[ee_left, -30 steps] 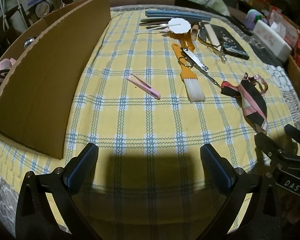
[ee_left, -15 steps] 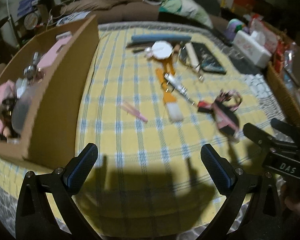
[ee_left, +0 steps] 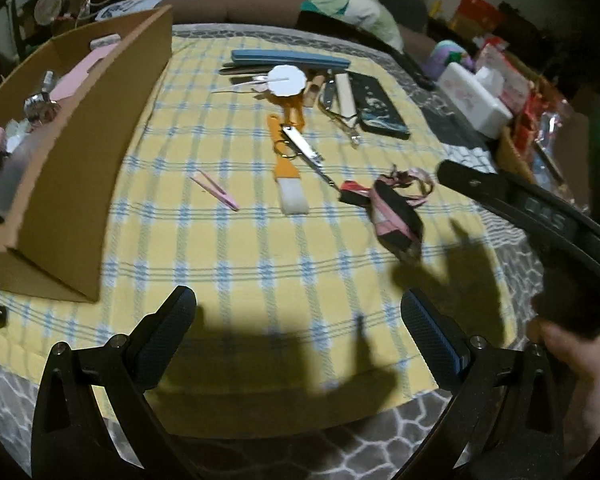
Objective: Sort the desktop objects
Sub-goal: 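Lower the left tool toward the orange-handled white-bristle brush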
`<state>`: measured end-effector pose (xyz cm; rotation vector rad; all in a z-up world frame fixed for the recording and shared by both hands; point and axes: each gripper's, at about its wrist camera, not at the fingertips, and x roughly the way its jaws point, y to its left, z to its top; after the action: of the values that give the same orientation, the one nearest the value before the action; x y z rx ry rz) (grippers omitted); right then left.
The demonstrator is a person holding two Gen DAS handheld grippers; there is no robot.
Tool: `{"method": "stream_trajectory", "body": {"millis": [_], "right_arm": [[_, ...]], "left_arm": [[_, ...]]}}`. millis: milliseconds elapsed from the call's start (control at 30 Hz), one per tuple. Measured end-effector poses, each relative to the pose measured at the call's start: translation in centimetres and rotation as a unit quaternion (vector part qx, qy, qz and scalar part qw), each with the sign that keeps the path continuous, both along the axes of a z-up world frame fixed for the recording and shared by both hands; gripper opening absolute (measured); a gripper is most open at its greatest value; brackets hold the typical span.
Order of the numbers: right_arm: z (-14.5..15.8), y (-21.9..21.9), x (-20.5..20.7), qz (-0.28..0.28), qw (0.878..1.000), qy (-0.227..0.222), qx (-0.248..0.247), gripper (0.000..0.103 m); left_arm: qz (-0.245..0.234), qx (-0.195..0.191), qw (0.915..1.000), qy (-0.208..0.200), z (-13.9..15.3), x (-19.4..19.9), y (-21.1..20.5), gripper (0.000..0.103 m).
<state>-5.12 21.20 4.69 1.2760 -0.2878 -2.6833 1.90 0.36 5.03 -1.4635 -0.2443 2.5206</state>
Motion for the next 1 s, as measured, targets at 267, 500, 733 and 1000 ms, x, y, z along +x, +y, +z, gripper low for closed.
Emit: {"method": "stream_trajectory", "body": {"millis": [267, 500, 733, 1000], "right_arm": [[-0.1, -0.6, -0.2, 0.017, 1.0, -0.01, 0.011, 0.069], [0.9, -0.9, 0.3, 0.021, 1.0, -0.002, -0.009, 0.069], [1.5, -0.4, 0.5, 0.001, 1.0, -0.004, -0.024, 0.069], [0.8, 0.2, 0.0, -0.004, 1.0, -0.013, -0.021, 0.069]], "left_arm": [[-0.012, -0.036, 0.9989, 0.025, 0.4, -1.4, 1.2, 0.094], [-0.01, -0.056, 0.9977, 0.038, -0.3, -2.3, 1.0, 0.094], [-0.002, -0.091, 0.9946, 0.05, -0.9, -4.8, 1.6, 0.088], [0.003, -0.108, 0.9938, 0.025, -3.3, -9.4, 2.3, 0.064]]}}
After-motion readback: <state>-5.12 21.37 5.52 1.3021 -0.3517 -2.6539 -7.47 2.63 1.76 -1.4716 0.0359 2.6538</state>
